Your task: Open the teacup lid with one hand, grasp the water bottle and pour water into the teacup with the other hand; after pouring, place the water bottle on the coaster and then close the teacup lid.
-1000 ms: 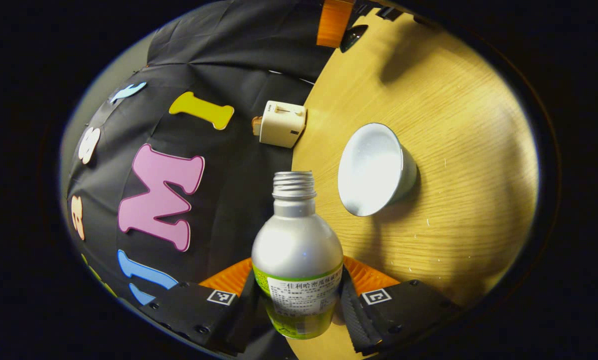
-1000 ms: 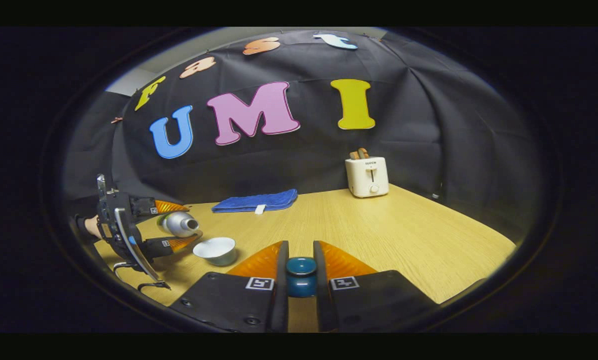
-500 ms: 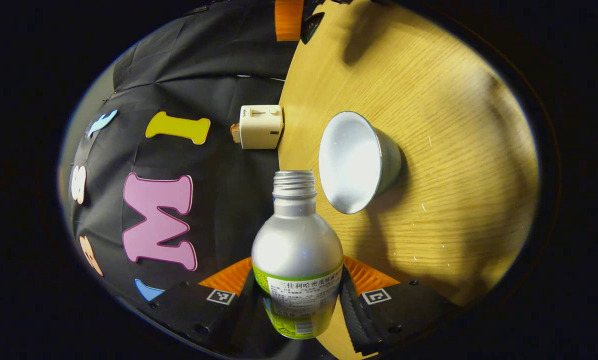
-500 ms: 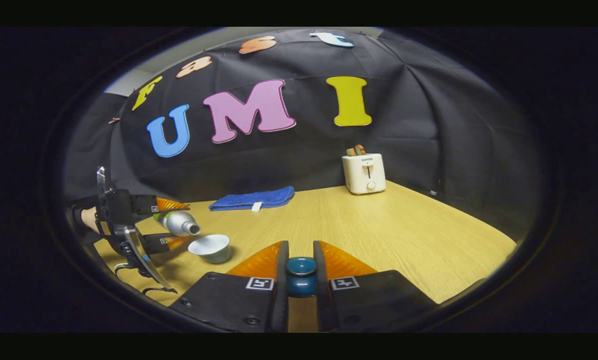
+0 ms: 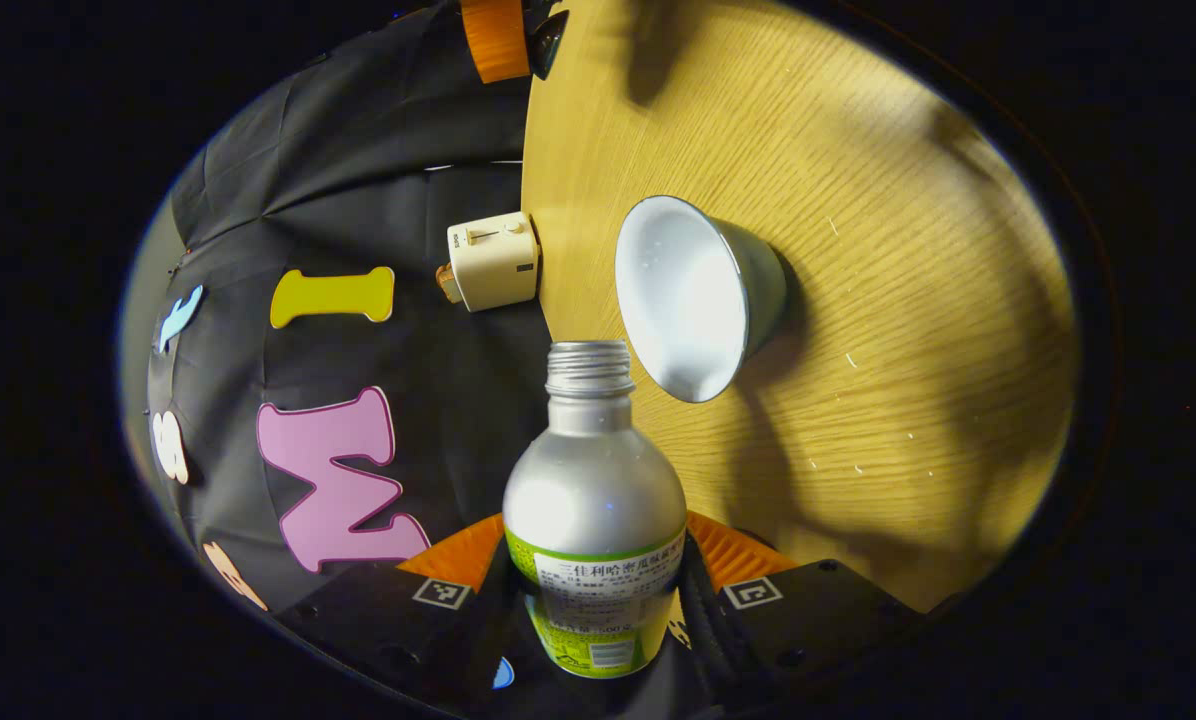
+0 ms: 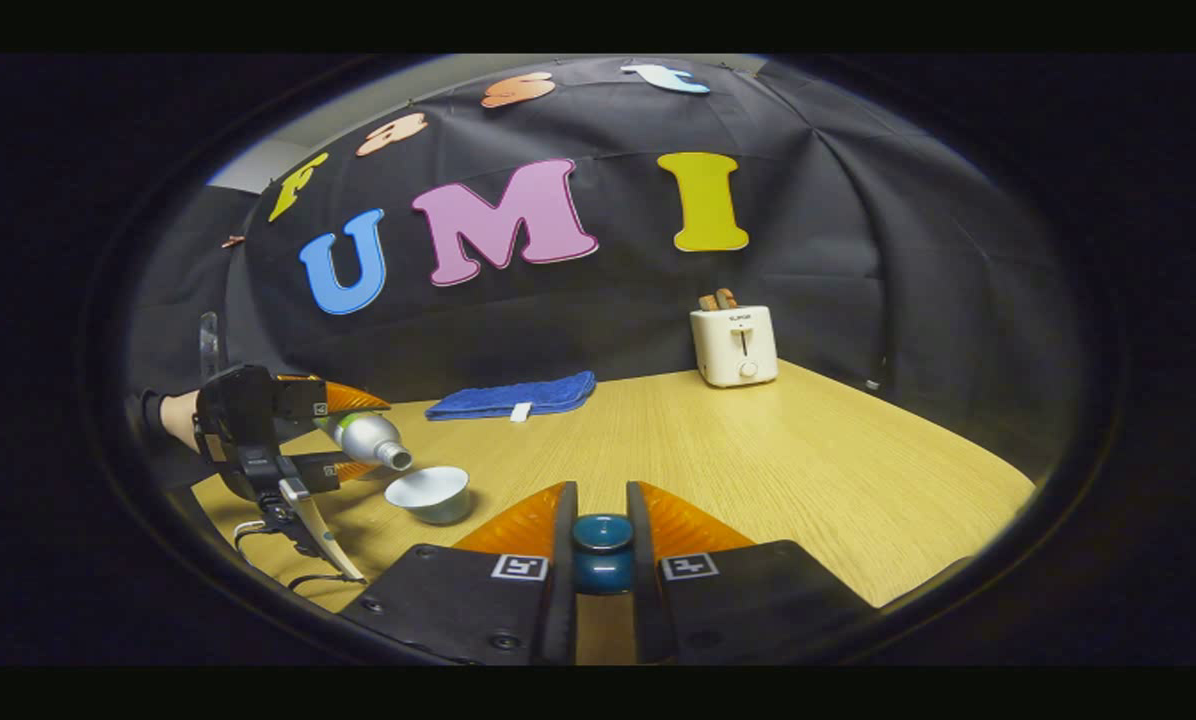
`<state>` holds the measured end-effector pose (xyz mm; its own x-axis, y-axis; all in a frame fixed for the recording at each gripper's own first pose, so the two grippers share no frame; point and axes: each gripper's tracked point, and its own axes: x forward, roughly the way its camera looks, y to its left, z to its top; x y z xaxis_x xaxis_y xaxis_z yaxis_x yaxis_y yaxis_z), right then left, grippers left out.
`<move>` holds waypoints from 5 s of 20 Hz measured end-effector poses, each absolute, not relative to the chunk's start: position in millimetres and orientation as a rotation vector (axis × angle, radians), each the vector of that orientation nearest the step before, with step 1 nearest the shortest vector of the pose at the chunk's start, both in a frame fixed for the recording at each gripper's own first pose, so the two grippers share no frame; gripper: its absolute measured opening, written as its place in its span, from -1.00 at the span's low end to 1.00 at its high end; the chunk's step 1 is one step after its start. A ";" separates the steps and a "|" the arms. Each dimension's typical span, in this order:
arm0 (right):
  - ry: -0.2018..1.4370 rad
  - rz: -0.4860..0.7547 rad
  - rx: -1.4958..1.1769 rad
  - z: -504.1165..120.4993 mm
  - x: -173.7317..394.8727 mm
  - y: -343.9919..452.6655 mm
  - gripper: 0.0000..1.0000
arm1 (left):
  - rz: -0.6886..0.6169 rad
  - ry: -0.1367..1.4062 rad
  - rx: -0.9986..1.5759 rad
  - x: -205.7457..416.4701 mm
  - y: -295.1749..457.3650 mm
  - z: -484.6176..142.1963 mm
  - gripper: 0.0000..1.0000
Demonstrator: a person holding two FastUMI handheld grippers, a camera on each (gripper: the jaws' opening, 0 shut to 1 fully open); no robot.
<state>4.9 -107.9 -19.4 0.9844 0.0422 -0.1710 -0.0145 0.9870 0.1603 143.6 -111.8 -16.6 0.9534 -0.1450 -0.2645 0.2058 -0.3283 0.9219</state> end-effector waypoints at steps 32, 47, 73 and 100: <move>0.174 0.036 0.186 -22.7 -3.2 -118.2 -0.48 | -0.351 0.060 2.168 147.6 -117.0 8.0 0.53; 0.197 0.068 0.166 -27.6 -2.3 -106.0 -0.48 | -0.336 0.068 2.228 146.1 -111.6 13.8 0.54; 0.190 0.068 0.165 -24.5 -6.1 -105.8 -0.48 | -0.357 0.043 2.162 137.4 -113.9 -1.9 0.53; 0.086 0.118 0.209 29.4 43.2 -40.4 -0.48 | -0.310 -0.016 0.084 170.5 -33.4 72.3 0.53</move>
